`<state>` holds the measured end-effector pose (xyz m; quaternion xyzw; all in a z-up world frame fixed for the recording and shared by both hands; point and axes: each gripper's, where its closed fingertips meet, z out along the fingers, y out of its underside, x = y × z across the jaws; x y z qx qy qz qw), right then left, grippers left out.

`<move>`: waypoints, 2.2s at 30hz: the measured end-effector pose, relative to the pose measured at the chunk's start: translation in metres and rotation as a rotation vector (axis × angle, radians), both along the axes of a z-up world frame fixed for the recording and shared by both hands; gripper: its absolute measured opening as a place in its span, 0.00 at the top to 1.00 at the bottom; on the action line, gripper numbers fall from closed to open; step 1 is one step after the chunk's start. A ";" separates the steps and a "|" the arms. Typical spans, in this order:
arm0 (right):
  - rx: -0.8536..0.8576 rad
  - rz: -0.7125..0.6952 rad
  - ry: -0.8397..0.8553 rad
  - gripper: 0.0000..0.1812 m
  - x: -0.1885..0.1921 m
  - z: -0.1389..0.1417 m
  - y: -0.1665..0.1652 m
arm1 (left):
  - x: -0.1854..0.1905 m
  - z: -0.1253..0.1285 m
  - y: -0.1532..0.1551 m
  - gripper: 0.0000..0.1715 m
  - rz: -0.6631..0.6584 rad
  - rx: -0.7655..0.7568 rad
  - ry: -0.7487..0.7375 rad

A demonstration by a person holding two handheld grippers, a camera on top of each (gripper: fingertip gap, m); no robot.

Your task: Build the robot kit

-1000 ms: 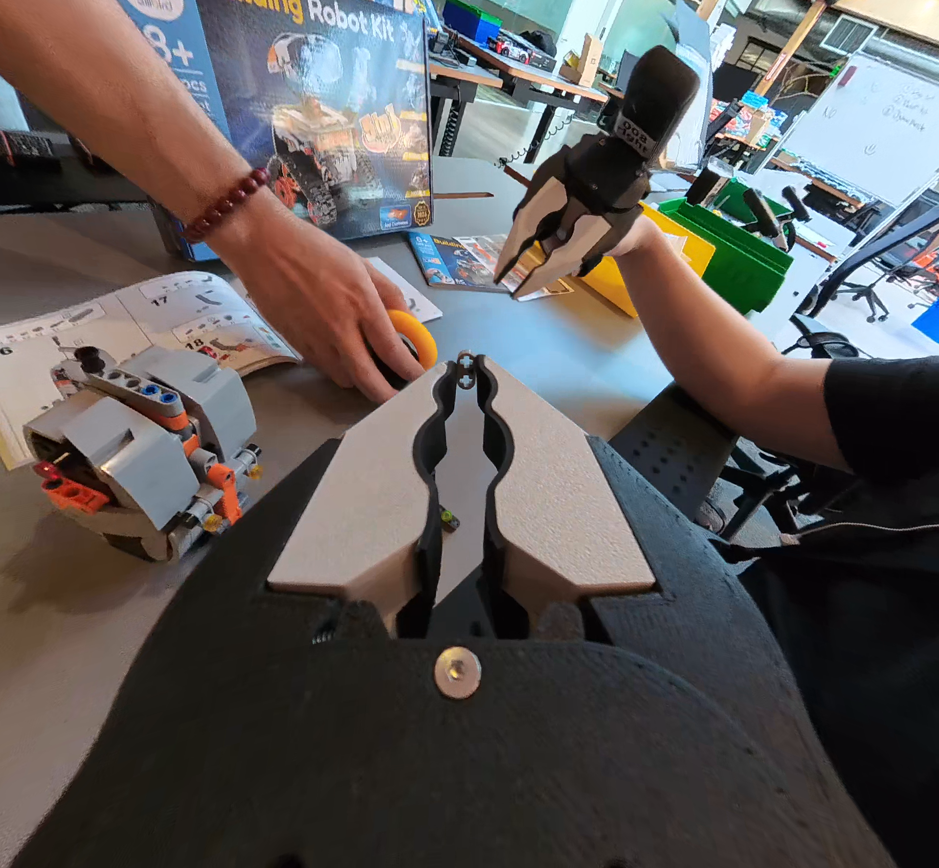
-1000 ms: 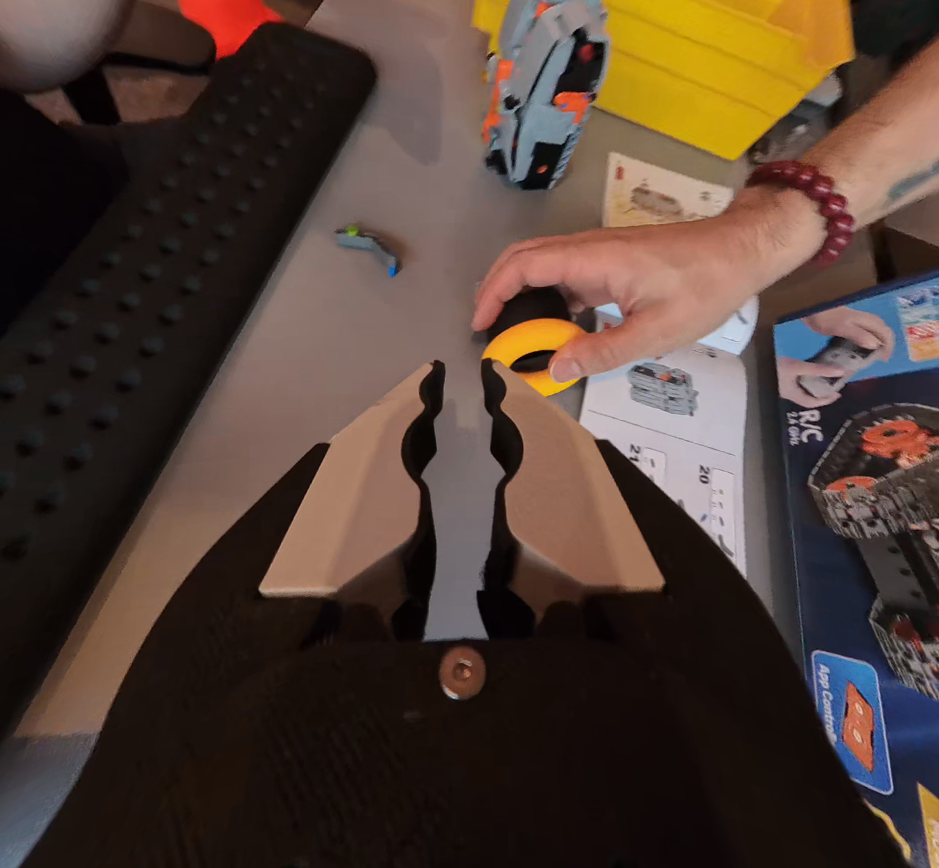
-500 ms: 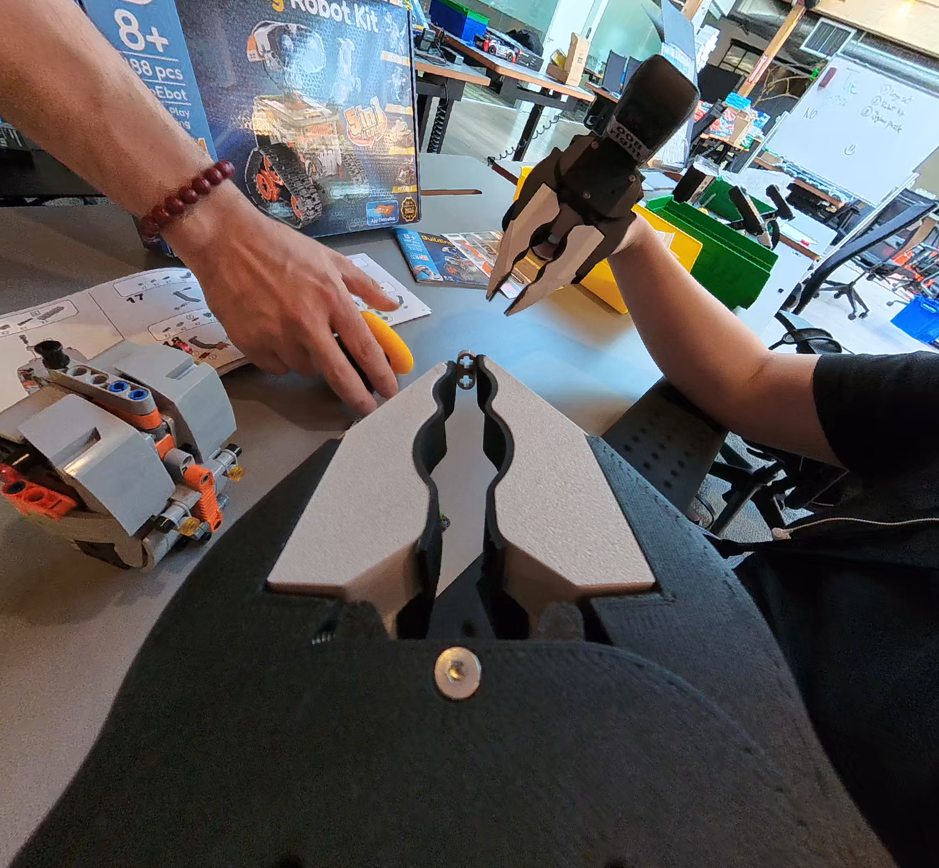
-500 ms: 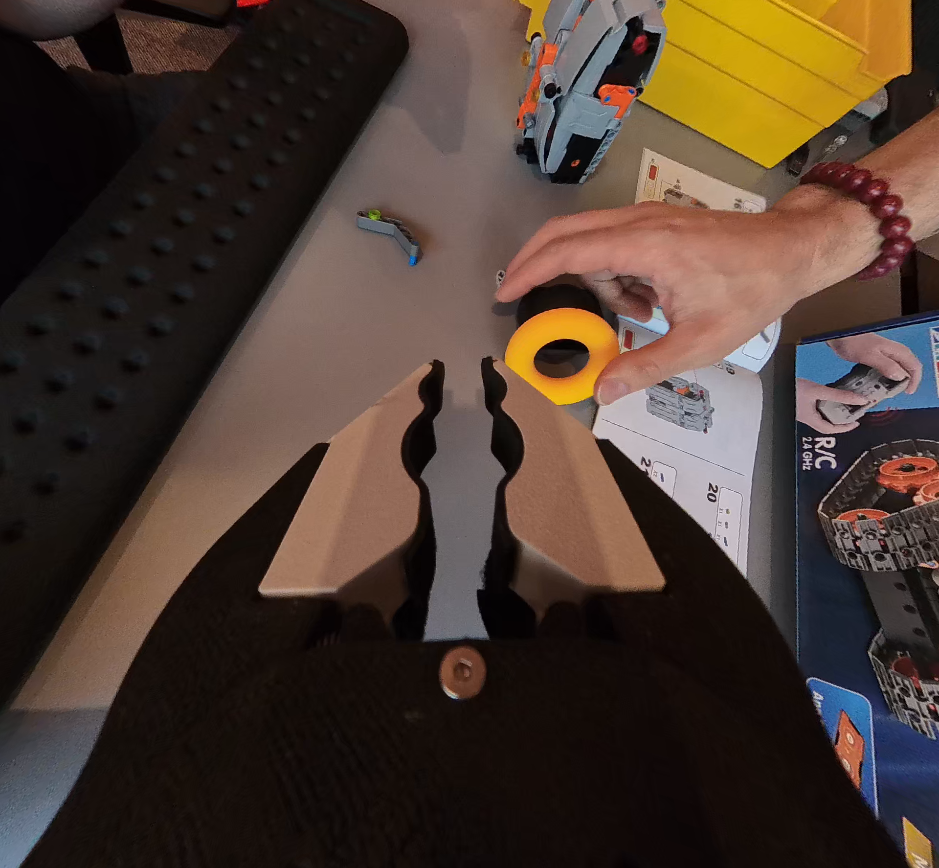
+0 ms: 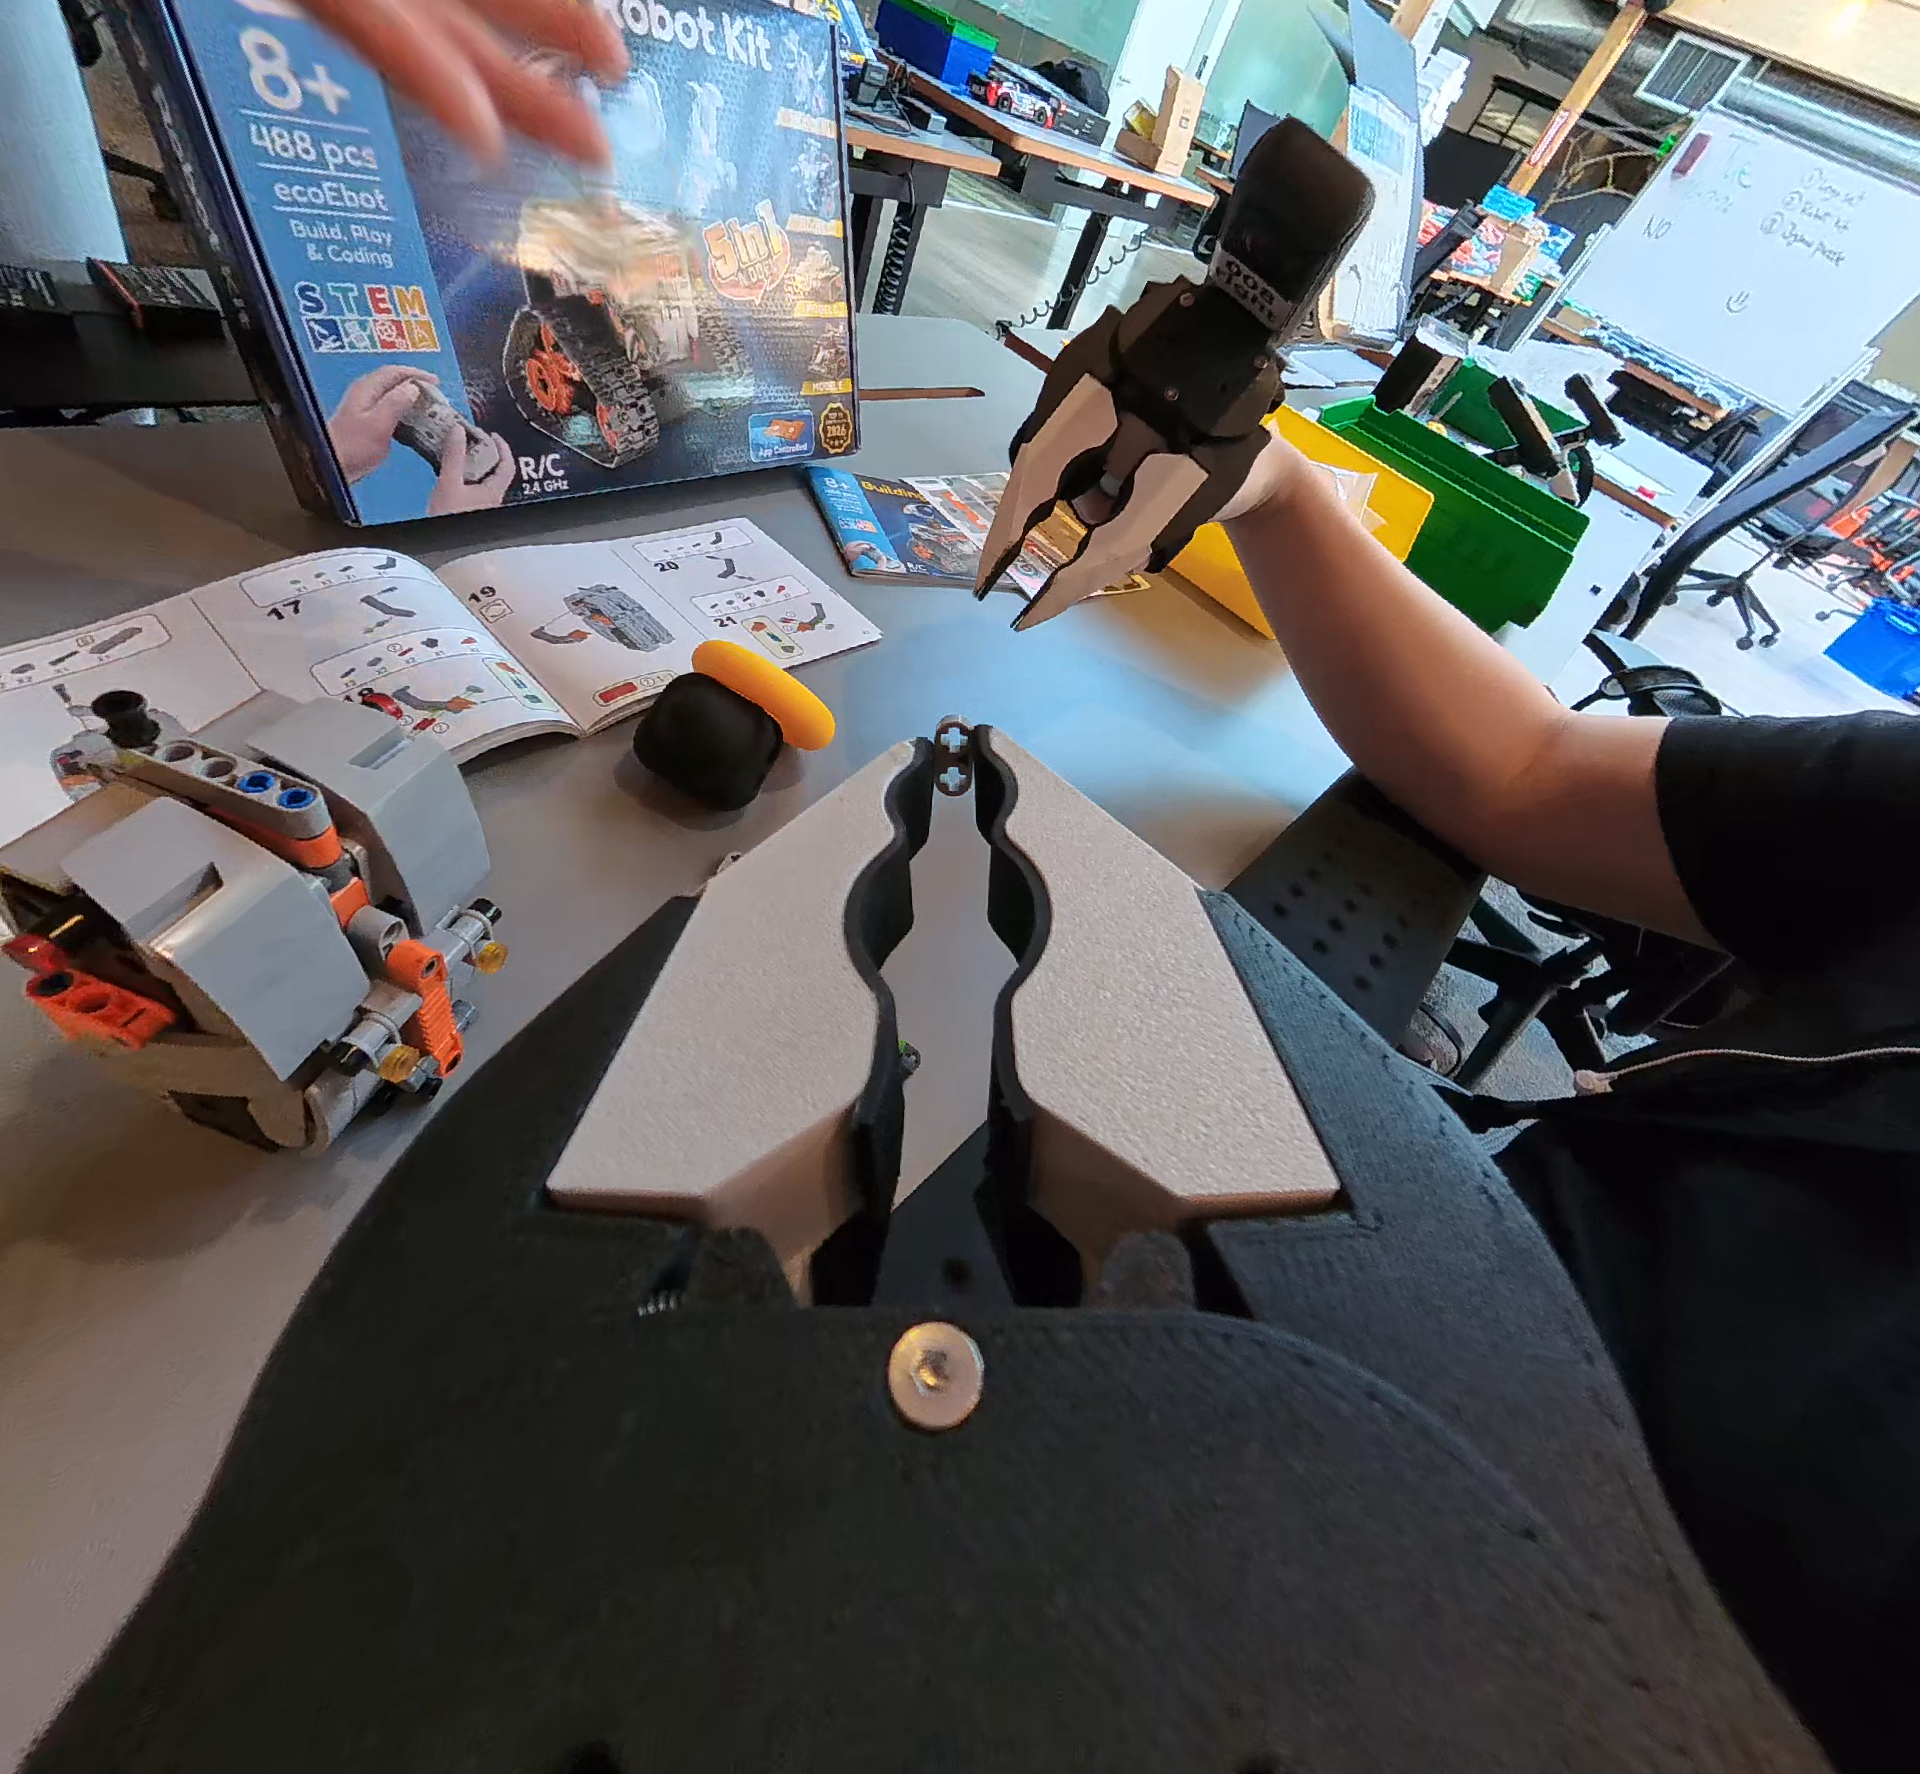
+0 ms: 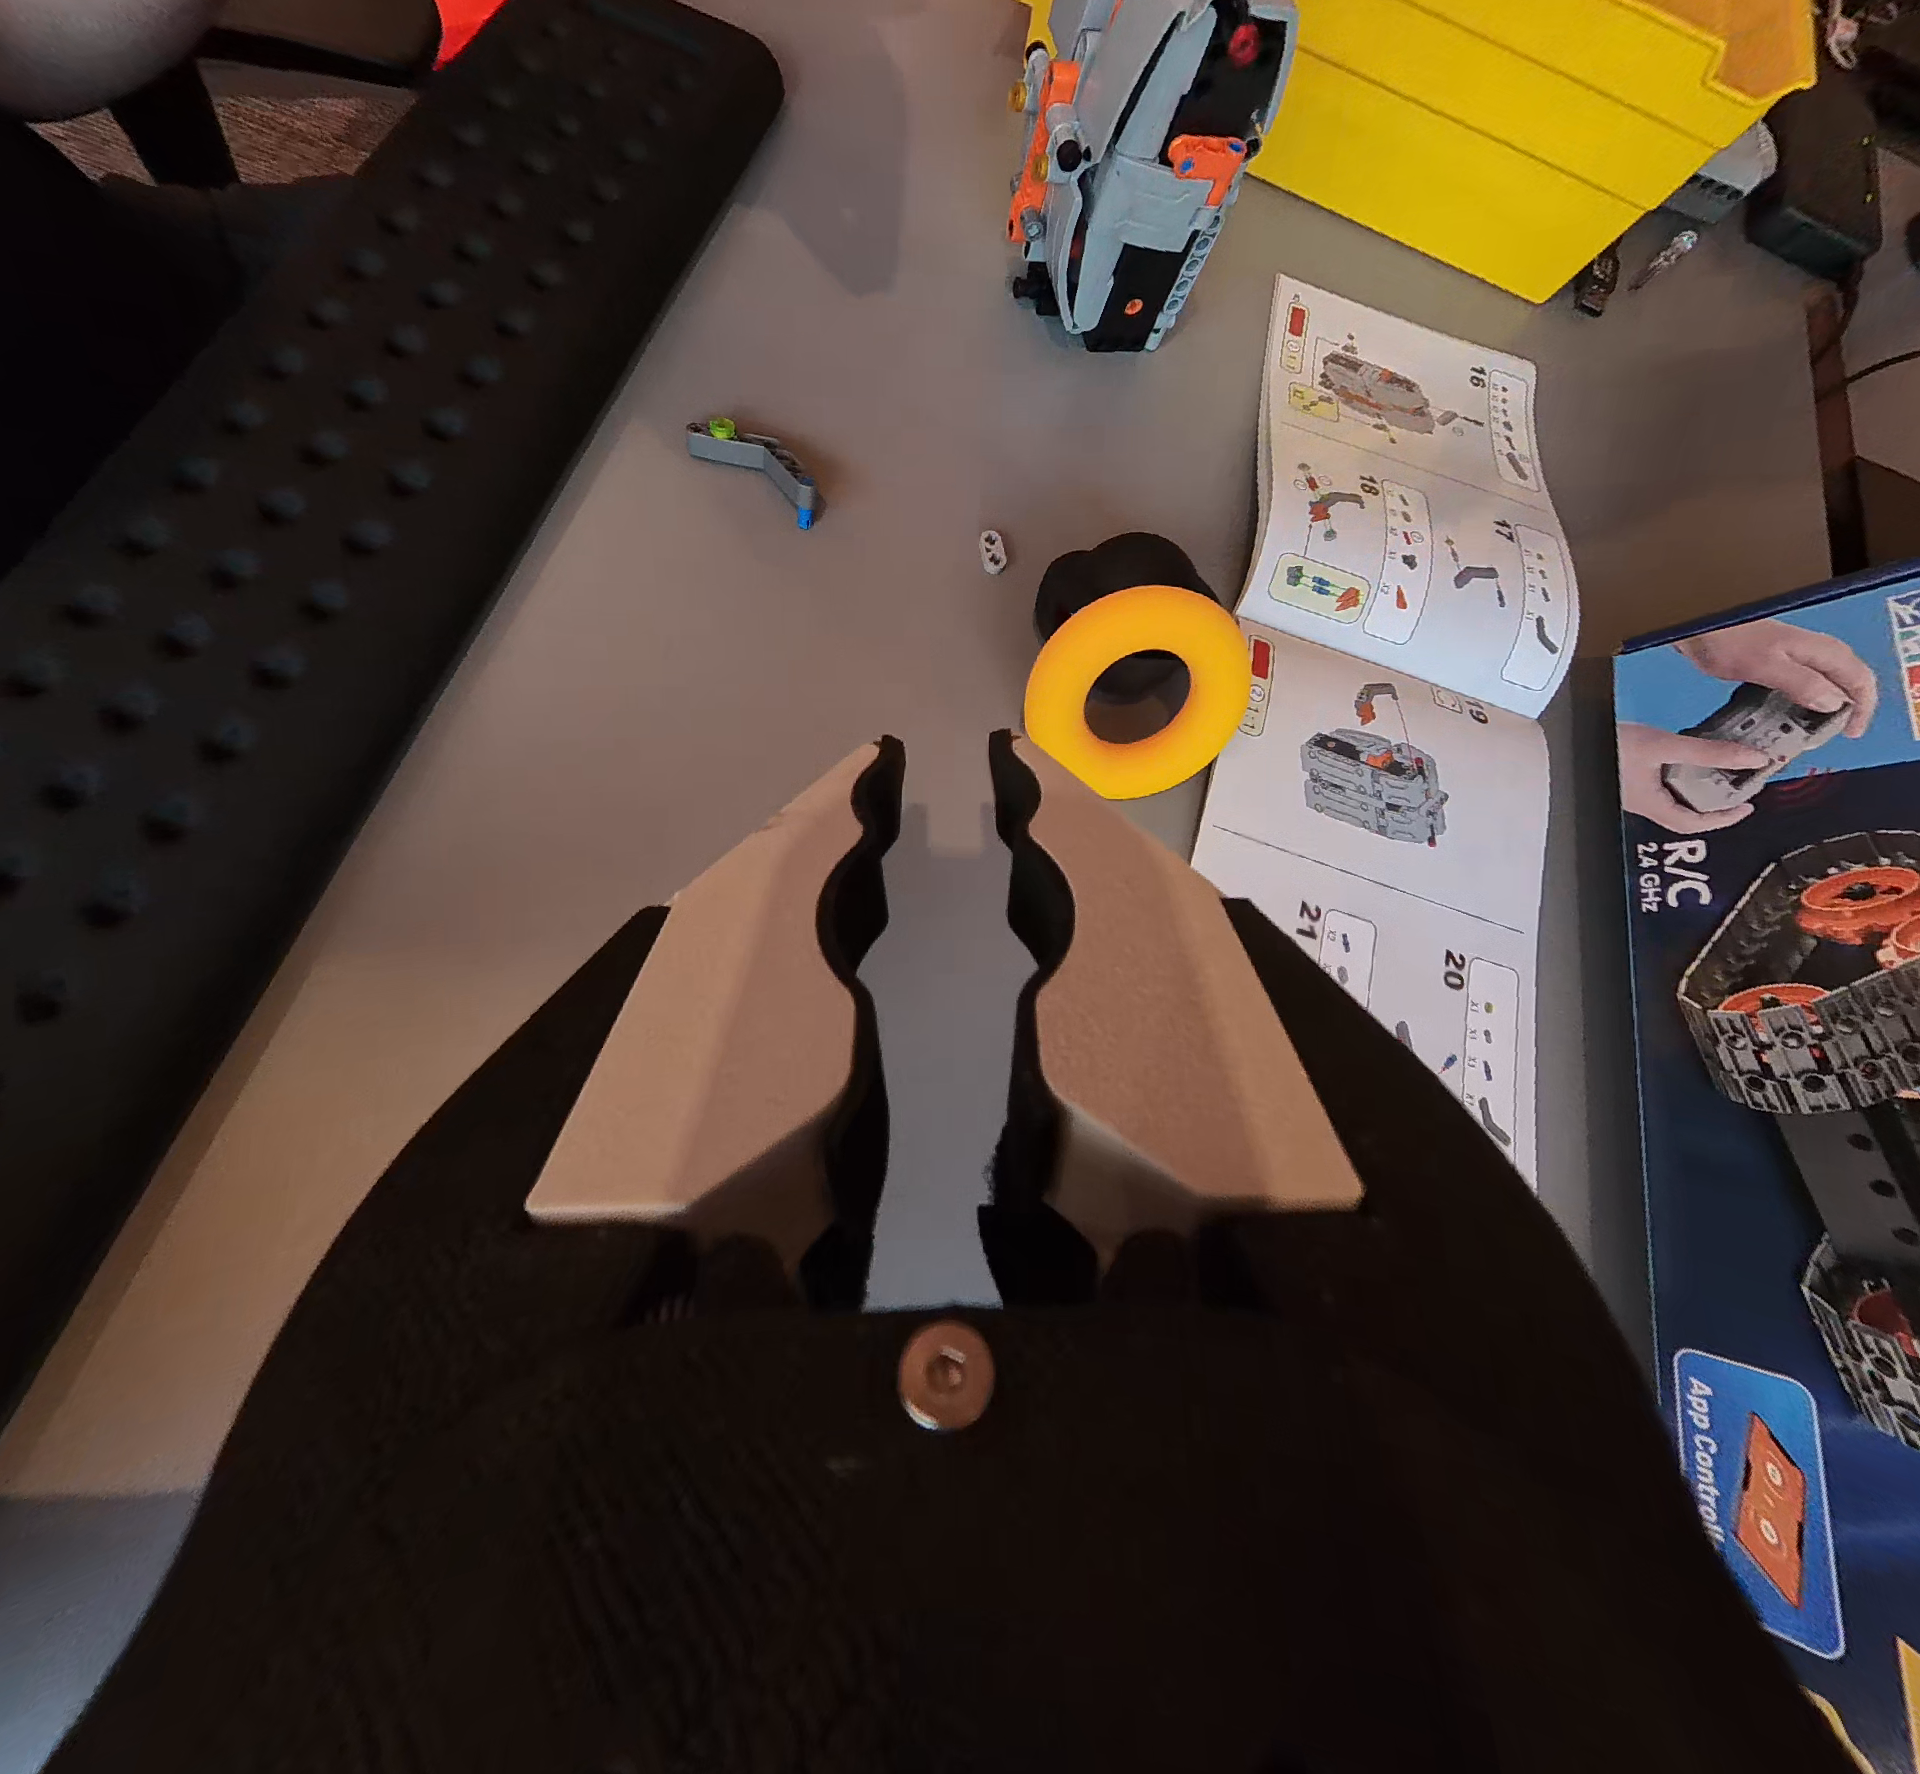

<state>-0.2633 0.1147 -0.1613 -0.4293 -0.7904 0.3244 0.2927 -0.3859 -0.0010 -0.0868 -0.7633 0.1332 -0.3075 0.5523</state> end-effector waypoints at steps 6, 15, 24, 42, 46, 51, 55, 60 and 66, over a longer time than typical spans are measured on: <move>-0.110 -0.213 0.098 0.84 -0.049 -0.015 0.013 | -0.001 0.000 0.001 0.97 0.001 0.000 -0.015; -0.075 -0.307 0.027 0.82 -0.069 -0.059 0.017 | -0.007 0.001 -0.005 0.97 0.008 0.012 -0.022; -0.105 -0.305 0.036 0.90 -0.070 -0.063 0.019 | -0.009 0.003 -0.005 0.97 0.009 0.013 -0.026; -0.720 0.278 0.602 0.91 0.050 0.148 -0.024 | -0.008 0.004 -0.015 0.97 -0.042 0.046 -0.073; -0.692 0.247 0.658 0.91 0.073 0.162 -0.013 | -0.012 0.006 -0.017 0.97 -0.050 0.058 -0.096; -0.589 0.118 0.690 0.91 0.094 0.177 0.008 | -0.015 0.008 -0.017 0.97 -0.068 0.068 -0.108; -0.470 -0.050 0.684 0.91 0.116 0.186 0.037 | -0.018 0.008 -0.017 0.97 -0.075 0.063 -0.103; -0.350 -0.336 0.606 0.91 0.153 0.193 0.100 | -0.020 0.012 -0.017 0.97 -0.092 0.076 -0.113; -0.221 -0.746 0.405 0.91 0.200 0.172 0.201 | -0.017 0.020 -0.018 0.97 -0.132 0.090 -0.145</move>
